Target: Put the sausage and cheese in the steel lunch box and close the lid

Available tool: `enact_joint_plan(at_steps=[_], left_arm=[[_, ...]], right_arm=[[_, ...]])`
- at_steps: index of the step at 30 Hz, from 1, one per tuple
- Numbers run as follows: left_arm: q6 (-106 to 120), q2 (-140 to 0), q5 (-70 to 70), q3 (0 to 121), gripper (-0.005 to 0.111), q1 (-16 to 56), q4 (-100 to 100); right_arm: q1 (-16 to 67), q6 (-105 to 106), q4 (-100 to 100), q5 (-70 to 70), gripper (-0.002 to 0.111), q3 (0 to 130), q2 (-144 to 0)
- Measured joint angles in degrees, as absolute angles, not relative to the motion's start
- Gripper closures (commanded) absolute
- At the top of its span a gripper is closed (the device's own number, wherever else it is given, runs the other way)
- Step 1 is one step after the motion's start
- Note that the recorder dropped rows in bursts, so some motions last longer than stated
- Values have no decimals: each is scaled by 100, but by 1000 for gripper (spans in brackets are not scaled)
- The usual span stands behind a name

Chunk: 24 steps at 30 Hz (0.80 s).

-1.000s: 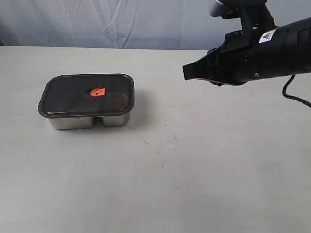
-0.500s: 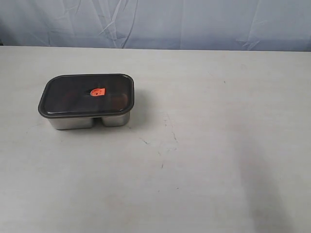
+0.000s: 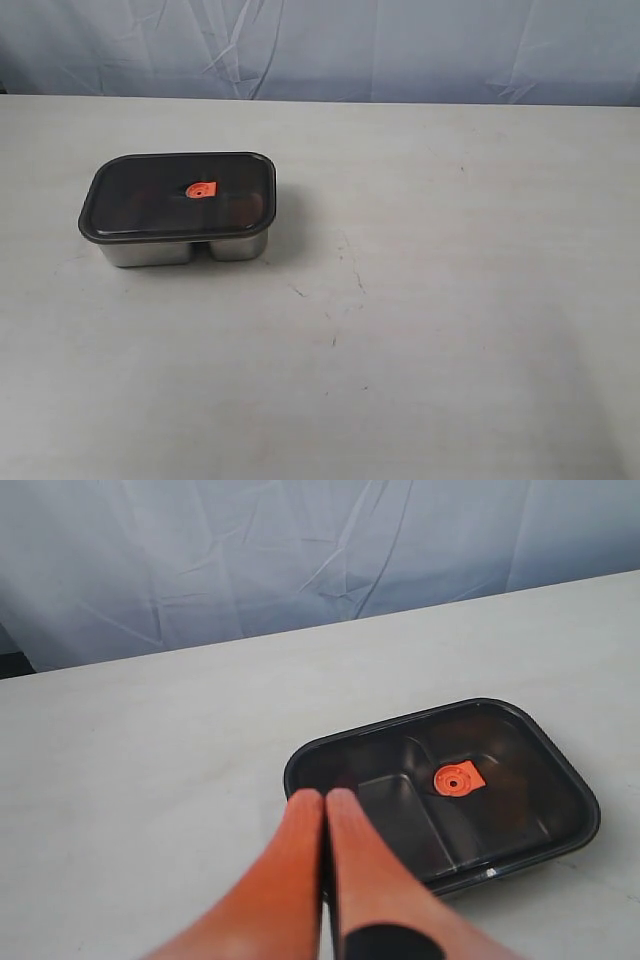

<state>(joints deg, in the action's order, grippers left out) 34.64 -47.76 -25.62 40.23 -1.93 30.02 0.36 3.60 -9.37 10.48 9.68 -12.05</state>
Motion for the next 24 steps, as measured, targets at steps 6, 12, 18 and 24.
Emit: enact_joint_plan(at_steps=[6, 12, 18, 24], left_arm=[[3464, -4776, -2562, 4023, 107, -193, 3002], [3464, -4776, -2562, 4023, 107, -193, 3002], [3464, -4776, -2562, 4023, 107, -193, 2992], [3464, -4776, -2562, 4023, 107, -193, 2980]], right_arm=[[36, -198, -583, 1139, 109, 543, -868], [36, -240, -506, 1248, 109, 303, -550], [36, -252, -506, 1259, 109, 55, -273], [36, -252, -506, 1347, 109, 25, -139]])
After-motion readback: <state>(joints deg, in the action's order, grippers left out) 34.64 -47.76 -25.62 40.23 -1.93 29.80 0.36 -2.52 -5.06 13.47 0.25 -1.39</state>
